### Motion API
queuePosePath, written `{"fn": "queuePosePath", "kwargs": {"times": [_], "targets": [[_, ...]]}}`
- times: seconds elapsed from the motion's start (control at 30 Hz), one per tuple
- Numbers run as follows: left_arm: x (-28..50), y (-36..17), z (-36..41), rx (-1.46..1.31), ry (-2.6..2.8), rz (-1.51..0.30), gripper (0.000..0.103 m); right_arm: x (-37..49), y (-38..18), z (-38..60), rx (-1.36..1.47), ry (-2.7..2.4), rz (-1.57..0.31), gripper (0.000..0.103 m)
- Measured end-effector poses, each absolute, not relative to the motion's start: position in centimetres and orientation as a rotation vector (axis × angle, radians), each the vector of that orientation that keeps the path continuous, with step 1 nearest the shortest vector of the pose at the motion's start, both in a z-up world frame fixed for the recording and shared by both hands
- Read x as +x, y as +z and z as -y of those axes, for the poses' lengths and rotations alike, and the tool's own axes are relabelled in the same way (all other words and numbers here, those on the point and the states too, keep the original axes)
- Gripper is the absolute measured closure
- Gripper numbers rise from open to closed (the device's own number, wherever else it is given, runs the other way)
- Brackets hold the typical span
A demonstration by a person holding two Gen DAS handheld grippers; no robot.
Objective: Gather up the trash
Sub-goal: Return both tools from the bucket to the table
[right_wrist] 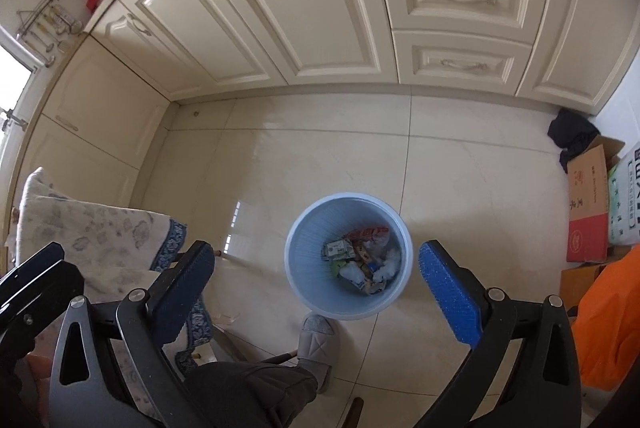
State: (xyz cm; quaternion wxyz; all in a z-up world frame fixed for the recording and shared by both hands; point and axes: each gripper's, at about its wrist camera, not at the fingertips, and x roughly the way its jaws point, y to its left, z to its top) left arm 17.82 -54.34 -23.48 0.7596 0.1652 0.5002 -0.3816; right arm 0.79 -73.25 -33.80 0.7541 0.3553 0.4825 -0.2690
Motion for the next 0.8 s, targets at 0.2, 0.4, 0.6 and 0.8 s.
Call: {"fn": "queuePosePath", "kwargs": {"times": [0.2,0.4,0.6,0.8], "targets": [[15.3,-17.6,47.1,0.295,-0.813,-0.964,0.002,1.8,-27.8,70.2,0.698,-0.574,-0.969,0.0],[13.9,-12.2,37.9,0.22,-0.733,-0.831,0.002,3.7,-21.5,65.3,0.603,-0.514,-0.889,0.0],[12.5,-7.9,28.1,0.14,-0.613,-0.723,0.002,6.2,-15.0,58.9,0.485,-0.414,-0.805,0.0],[10.4,-4.8,17.8,0.065,-0.481,-0.632,0.001,8.9,-9.1,51.1,0.364,-0.282,-0.722,0.0]]}}
